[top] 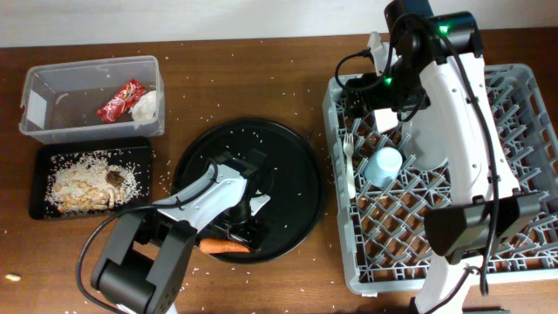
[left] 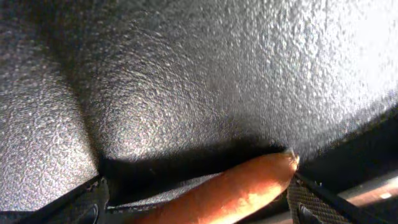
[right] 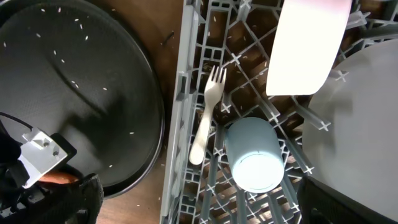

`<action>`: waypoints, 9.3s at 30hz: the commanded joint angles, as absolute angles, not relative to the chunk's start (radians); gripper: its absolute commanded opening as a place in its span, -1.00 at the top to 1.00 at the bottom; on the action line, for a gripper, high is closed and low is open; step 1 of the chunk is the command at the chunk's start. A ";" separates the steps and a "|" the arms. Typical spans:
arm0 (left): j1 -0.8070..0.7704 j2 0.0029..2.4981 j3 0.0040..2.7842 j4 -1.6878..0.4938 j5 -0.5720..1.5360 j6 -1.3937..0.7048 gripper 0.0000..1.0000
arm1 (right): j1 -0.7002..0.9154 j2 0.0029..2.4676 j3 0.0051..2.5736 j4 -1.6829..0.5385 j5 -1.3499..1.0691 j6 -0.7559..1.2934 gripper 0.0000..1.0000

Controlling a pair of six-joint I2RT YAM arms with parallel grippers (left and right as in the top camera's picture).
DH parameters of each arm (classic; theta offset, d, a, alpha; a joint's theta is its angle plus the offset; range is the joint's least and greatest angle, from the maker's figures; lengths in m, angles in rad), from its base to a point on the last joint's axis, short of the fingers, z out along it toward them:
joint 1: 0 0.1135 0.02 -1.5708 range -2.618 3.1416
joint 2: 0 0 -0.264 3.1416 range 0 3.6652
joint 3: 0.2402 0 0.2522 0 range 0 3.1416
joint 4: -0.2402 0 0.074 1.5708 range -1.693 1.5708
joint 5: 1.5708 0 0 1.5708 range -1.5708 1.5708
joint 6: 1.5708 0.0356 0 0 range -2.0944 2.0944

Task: Sort waste into correct bins and load items into the dishwasher rack

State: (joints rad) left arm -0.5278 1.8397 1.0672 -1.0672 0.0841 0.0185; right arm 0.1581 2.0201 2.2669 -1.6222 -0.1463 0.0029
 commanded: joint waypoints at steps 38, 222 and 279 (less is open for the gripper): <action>-0.099 1.838 1.392 -0.971 0.071 0.480 -0.98 | 0.163 1.998 2.283 -1.646 -0.119 -0.001 -0.97; 0.437 1.569 1.530 -1.027 0.071 -0.903 -0.98 | 0.124 0.003 0.006 -0.080 0.009 -0.070 -0.97; 0.114 0.006 0.008 -0.083 0.012 0.218 -0.99 | 0.124 0.003 0.006 -0.080 0.009 -0.070 -0.97</action>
